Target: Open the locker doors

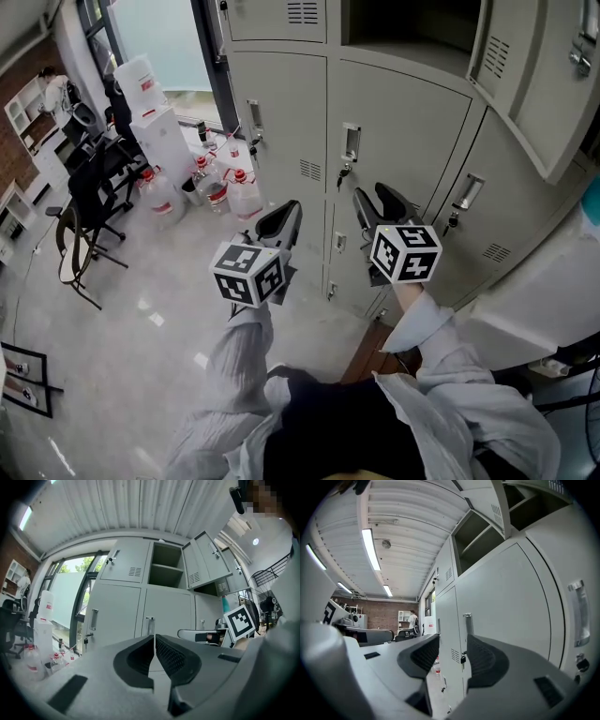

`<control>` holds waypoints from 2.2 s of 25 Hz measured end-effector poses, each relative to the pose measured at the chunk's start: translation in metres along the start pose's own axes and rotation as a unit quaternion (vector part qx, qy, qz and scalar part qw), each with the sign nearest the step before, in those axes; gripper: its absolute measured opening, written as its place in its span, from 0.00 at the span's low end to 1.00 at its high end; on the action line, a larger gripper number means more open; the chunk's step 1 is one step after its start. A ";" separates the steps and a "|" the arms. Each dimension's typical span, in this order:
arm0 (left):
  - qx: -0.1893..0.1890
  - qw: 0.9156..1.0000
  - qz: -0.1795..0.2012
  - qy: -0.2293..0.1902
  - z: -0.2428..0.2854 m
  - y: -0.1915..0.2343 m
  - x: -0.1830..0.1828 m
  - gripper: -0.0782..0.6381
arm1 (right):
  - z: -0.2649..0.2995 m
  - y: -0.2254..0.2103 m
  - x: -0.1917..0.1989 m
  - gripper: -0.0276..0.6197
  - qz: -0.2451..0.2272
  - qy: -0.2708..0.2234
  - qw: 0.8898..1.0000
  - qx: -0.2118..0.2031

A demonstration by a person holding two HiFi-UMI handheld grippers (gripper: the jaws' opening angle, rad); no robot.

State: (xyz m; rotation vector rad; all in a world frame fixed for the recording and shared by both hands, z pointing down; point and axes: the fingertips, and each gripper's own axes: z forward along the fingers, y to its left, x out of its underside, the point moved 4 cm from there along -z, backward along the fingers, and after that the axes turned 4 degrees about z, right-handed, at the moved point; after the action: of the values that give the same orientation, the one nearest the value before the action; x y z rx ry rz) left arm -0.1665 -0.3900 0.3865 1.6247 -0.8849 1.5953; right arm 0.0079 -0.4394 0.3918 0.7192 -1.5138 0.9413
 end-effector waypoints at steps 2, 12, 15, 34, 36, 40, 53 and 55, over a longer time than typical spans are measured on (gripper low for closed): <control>0.006 1.000 0.000 0.003 0.006 0.012 0.001 0.13 | 0.015 -0.001 0.000 0.30 0.001 -0.001 1.000 0.008; 0.049 0.999 -0.002 0.008 0.038 0.066 0.008 0.13 | 0.076 -0.008 0.008 0.30 -0.018 0.008 0.998 0.055; 0.061 0.998 -0.003 0.010 0.048 0.083 0.010 0.13 | 0.092 -0.006 0.007 0.30 -0.026 0.007 0.997 0.067; 0.117 0.993 -0.012 0.025 0.067 0.160 0.033 0.13 | 0.164 -0.013 0.000 0.30 -0.067 0.009 0.980 0.188; 0.120 0.992 -0.007 0.027 0.065 0.166 0.036 0.13 | 0.168 -0.015 -0.001 0.30 -0.068 0.004 0.977 0.201; 0.123 0.992 -0.001 0.026 0.061 0.181 0.041 0.13 | 0.172 -0.018 0.003 0.30 -0.065 -0.004 0.973 0.220; 0.152 0.988 0.001 0.022 0.039 0.201 0.074 0.13 | 0.162 -0.005 0.008 0.30 -0.084 -0.035 0.962 0.259; 0.156 0.988 0.001 0.022 0.034 0.202 0.077 0.13 | 0.158 0.000 0.009 0.30 -0.086 -0.038 0.960 0.265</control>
State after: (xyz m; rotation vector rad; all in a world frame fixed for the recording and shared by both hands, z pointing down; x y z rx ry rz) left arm -0.3175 -0.5269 0.4656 1.7894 -0.6364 1.8347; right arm -0.0710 -0.5764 0.3973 1.2615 -1.2430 1.2098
